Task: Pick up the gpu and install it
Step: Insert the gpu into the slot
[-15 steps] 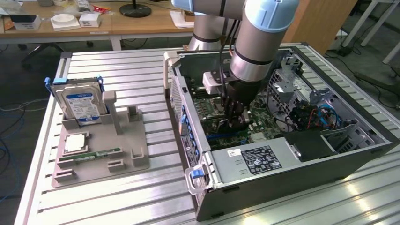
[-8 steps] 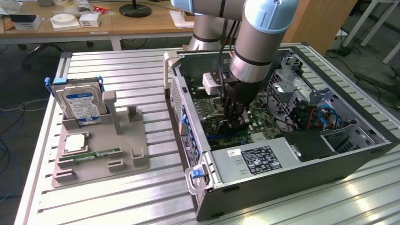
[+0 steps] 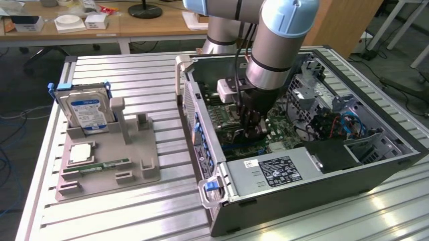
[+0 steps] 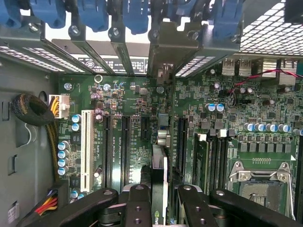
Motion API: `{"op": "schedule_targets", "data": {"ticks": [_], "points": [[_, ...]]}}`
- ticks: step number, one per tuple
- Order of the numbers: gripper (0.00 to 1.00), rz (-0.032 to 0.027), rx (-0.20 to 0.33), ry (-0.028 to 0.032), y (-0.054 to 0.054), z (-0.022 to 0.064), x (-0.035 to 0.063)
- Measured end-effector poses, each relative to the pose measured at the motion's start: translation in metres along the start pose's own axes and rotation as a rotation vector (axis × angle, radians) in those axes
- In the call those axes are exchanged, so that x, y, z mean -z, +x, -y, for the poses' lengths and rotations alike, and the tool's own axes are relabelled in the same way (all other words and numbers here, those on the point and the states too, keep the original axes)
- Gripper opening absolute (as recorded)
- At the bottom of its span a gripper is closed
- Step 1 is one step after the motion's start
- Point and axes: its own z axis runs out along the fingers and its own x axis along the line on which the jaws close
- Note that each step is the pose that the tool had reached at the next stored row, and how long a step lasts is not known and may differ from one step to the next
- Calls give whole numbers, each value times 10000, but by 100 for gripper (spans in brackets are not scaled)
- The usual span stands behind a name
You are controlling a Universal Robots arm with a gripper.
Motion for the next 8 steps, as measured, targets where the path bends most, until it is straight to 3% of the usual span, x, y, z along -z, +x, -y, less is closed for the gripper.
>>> {"op": "schedule_targets", "data": {"ticks": [8], "points": [[27, 2, 0, 1, 1, -1, -22]]}}
